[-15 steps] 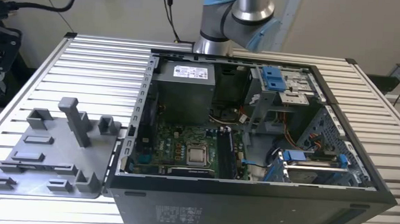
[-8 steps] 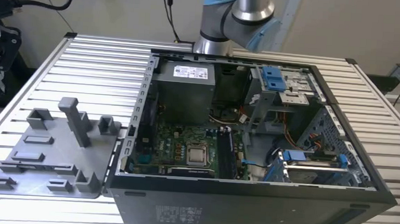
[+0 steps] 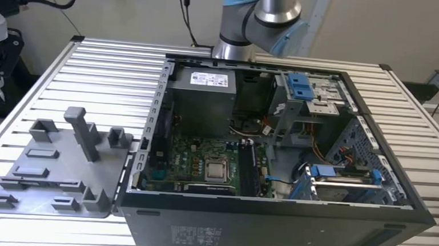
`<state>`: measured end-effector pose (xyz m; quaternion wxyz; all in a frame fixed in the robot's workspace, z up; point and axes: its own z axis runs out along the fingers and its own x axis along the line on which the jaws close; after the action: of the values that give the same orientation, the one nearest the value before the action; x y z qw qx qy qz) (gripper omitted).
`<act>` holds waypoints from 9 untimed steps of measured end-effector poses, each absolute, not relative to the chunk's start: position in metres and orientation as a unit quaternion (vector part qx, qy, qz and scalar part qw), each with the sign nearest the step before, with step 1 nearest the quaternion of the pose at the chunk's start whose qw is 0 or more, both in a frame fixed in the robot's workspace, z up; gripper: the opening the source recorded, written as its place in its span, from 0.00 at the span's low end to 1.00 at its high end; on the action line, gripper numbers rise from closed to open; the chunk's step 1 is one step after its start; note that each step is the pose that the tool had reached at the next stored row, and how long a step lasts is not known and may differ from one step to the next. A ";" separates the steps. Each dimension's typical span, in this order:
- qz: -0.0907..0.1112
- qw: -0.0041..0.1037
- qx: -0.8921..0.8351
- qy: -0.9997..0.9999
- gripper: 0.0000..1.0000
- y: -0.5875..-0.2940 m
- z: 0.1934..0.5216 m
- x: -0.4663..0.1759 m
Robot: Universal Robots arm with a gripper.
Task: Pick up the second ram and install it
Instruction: 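Pick up the second ram and move it above second insertion slot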
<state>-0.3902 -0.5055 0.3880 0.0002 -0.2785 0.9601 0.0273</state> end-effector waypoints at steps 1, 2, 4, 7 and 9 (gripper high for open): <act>0.027 0.000 -0.284 0.958 0.11 -0.506 0.388 -0.390; 0.027 0.000 -0.291 0.956 0.11 -0.506 0.388 -0.390; 0.027 -0.001 -0.302 0.953 0.11 -0.506 0.388 -0.390; 0.027 -0.001 -0.320 0.947 0.11 -0.506 0.388 -0.390; 0.027 -0.001 -0.333 0.942 0.11 -0.506 0.388 -0.390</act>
<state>-0.3902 -0.5055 0.3879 -0.0014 -0.3334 0.9424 0.0273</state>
